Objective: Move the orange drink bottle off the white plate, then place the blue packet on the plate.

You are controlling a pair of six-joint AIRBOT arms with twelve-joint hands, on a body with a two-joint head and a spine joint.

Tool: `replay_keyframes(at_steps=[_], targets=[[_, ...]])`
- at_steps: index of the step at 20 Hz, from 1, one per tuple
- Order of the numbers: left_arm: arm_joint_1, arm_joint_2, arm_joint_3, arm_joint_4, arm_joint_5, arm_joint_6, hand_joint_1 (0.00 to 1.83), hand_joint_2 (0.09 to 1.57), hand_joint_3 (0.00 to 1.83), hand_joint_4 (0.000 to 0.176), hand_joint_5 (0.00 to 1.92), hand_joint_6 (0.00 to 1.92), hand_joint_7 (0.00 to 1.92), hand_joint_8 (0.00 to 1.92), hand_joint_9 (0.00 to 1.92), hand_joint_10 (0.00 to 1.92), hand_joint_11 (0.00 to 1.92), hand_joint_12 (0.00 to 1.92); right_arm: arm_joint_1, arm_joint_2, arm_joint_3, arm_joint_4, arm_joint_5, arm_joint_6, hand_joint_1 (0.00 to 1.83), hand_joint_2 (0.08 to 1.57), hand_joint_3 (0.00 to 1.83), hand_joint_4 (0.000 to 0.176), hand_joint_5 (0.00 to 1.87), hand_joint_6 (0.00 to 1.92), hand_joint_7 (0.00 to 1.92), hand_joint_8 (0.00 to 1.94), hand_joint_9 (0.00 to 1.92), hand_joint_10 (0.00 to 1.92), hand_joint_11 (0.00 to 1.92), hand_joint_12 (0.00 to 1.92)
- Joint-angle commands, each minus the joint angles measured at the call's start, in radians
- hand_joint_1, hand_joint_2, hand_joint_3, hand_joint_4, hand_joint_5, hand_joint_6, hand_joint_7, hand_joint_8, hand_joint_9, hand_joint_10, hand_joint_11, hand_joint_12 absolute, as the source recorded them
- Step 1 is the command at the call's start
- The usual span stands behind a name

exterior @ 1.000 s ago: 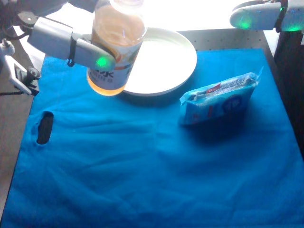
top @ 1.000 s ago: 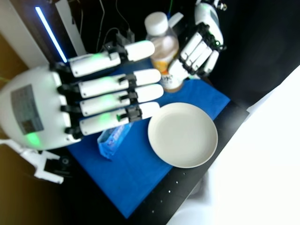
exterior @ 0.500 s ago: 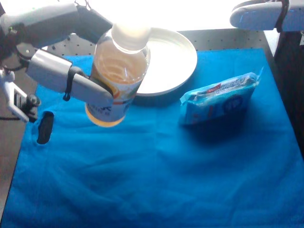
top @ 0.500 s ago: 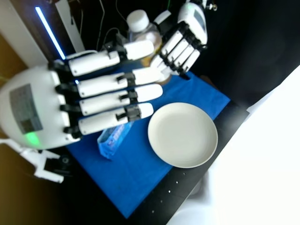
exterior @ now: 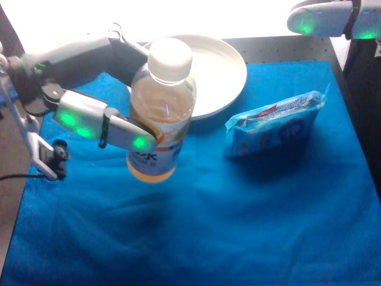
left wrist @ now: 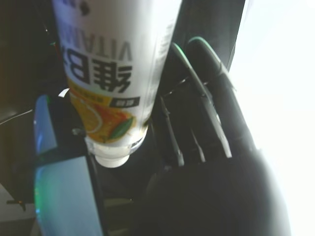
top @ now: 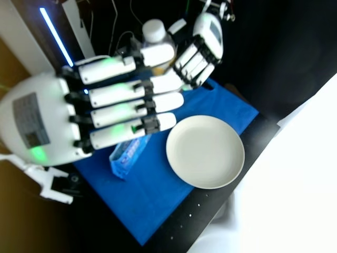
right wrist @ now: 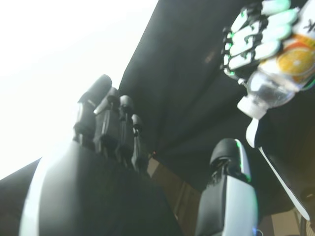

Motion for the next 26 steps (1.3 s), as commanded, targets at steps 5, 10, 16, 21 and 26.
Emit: replay_keyframes(at_steps=[5, 10, 16, 21, 26], targets=[[0.045, -0.051, 0.032, -0.146, -0.159, -0.012, 1.26, 1.09, 0.0, 0.0, 1.01, 0.77, 1.08, 1.0, 1.06, 0.41, 0.6, 1.3, 0.014, -0.001, -0.002, 0.052, 0.104, 0.009, 0.73, 0.9, 0.0, 0.058, 0.19, 0.0, 0.27, 0.0, 0.29, 0.0, 0.0, 1.08], [0.056, -0.052, 0.032, -0.147, -0.142, -0.001, 1.25, 1.1, 0.0, 0.0, 0.97, 0.82, 1.04, 1.06, 0.93, 0.65, 0.55, 1.29, 0.014, -0.002, -0.003, 0.05, 0.107, 0.009, 0.74, 0.9, 0.0, 0.064, 0.19, 0.0, 0.28, 0.0, 0.29, 0.0, 0.0, 1.02], [0.061, -0.037, 0.023, -0.134, -0.128, 0.005, 1.08, 0.9, 0.0, 0.0, 0.58, 0.01, 0.86, 0.03, 0.88, 0.19, 0.48, 1.23, 0.014, -0.002, -0.004, 0.049, 0.108, 0.009, 0.78, 0.93, 0.0, 0.066, 0.2, 0.0, 0.31, 0.0, 0.27, 0.0, 0.0, 0.8], [0.064, -0.026, 0.015, -0.127, -0.121, 0.012, 0.97, 0.81, 0.0, 0.0, 0.33, 0.0, 0.55, 0.0, 0.63, 0.01, 0.1, 1.41, 0.014, -0.002, -0.005, 0.049, 0.109, 0.009, 0.79, 0.94, 0.0, 0.078, 0.19, 0.0, 0.29, 0.0, 0.24, 0.01, 0.0, 0.79], [0.067, -0.011, 0.003, -0.116, -0.123, 0.013, 0.88, 0.79, 0.0, 0.066, 0.22, 0.0, 0.31, 0.0, 0.4, 0.0, 0.0, 1.24, 0.014, -0.002, -0.007, 0.048, 0.109, 0.009, 0.75, 0.95, 0.0, 0.072, 0.18, 0.0, 0.29, 0.0, 0.24, 0.0, 0.0, 0.86]])
